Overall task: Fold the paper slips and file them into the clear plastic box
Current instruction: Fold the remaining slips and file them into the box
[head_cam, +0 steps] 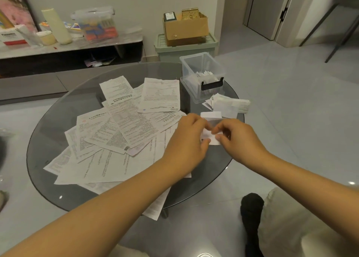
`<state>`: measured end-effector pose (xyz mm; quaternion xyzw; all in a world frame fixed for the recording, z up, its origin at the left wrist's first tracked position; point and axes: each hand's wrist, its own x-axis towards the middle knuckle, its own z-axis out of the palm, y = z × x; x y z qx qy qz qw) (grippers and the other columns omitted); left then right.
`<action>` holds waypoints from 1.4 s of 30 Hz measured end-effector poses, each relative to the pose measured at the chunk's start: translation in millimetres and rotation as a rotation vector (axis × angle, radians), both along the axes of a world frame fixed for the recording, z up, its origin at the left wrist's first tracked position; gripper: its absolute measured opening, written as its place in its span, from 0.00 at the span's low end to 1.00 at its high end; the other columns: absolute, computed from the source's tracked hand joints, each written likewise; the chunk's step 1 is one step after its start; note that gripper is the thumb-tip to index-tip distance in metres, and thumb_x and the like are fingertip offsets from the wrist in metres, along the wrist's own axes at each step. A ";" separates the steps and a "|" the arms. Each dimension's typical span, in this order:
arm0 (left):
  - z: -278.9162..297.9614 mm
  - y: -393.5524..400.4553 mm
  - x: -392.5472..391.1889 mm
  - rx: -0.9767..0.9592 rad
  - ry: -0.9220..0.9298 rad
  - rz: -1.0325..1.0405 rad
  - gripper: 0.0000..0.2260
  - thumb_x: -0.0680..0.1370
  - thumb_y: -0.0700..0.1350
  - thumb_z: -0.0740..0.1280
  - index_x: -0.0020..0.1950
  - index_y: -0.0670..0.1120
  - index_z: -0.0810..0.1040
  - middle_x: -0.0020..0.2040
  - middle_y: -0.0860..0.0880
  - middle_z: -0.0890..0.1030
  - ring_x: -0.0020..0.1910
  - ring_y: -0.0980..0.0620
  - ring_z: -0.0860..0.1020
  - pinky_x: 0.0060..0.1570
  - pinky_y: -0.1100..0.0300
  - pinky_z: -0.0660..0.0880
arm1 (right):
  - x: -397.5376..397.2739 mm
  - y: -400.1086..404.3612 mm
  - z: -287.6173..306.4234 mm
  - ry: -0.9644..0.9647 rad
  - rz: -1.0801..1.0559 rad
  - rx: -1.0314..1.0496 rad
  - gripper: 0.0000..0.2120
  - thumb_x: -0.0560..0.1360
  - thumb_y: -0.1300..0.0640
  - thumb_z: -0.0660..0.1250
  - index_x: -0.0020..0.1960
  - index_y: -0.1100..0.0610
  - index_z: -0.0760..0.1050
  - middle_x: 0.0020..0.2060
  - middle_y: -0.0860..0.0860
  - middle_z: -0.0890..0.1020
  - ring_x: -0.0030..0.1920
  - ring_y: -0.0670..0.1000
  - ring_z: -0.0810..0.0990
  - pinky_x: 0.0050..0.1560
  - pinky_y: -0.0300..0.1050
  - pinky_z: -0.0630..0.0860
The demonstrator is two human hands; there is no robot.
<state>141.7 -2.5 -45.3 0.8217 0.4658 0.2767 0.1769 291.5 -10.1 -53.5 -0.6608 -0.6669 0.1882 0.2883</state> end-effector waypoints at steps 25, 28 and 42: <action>-0.3 1.5 -12.8 0.015 0.343 -0.224 0.14 0.79 0.45 0.60 0.61 0.44 0.77 0.59 0.48 0.75 0.55 0.49 0.74 0.54 0.53 0.73 | 9.4 14.3 9.2 -0.038 -0.071 0.049 0.09 0.77 0.56 0.63 0.55 0.53 0.76 0.44 0.51 0.78 0.47 0.53 0.75 0.44 0.41 0.68; -0.7 -1.0 -13.0 0.029 0.280 -0.167 0.10 0.79 0.45 0.60 0.54 0.44 0.78 0.51 0.48 0.74 0.47 0.50 0.74 0.46 0.54 0.73 | 5.2 10.9 6.3 -0.085 -0.055 -0.086 0.15 0.77 0.56 0.63 0.63 0.54 0.74 0.49 0.52 0.79 0.51 0.53 0.75 0.49 0.41 0.69; -4.8 12.3 -5.7 0.033 0.283 -0.214 0.12 0.78 0.44 0.62 0.58 0.44 0.79 0.59 0.48 0.78 0.59 0.48 0.72 0.58 0.53 0.70 | 21.4 17.1 3.2 -0.308 -0.025 0.050 0.15 0.76 0.55 0.65 0.62 0.52 0.76 0.56 0.50 0.76 0.59 0.53 0.68 0.58 0.45 0.68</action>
